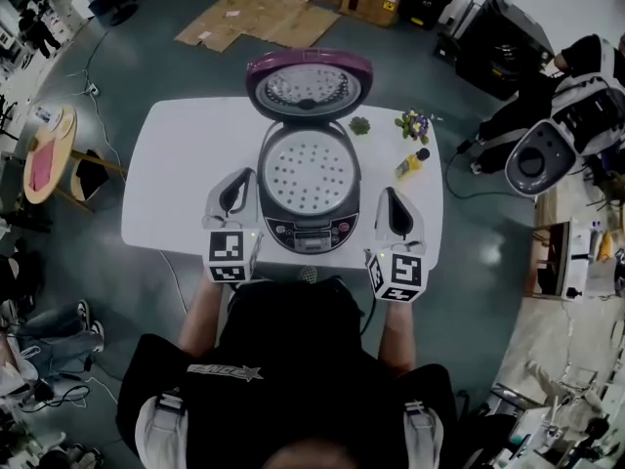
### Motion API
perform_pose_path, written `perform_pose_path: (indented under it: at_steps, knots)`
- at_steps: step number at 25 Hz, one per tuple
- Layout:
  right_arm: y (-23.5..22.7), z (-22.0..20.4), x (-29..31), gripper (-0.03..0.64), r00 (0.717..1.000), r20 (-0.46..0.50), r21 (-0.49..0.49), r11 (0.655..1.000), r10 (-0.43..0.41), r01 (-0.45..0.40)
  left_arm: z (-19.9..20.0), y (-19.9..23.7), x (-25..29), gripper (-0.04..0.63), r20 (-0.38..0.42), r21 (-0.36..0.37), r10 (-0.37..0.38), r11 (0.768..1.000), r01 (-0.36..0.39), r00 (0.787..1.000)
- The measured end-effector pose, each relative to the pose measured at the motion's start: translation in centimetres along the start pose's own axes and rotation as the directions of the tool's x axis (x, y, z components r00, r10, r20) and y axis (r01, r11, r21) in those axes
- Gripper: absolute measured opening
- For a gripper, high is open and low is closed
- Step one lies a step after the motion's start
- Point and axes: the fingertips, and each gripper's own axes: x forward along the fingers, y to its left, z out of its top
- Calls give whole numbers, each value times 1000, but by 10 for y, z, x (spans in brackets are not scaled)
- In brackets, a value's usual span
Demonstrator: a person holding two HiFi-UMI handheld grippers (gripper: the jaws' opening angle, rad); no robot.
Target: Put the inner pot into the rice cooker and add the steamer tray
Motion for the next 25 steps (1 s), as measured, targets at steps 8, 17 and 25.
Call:
perform_pose_path:
  at_steps: [8,17,25]
  knots:
    - [3,-1,-1,5,1000,-5,-10,1000,3,-3,-7,6,-5,12,-8,-3,18,1000,-18,1000]
    - [3,3,0,6,1000,10,-7,1000,7,-7,-6,6,-5,12,-6,0,25,1000,-25,1000]
    - [0,2,-2,6,1000,8,-2,1000,-2,2,-3,6,-4,12,1,3,26,1000,-26,1000]
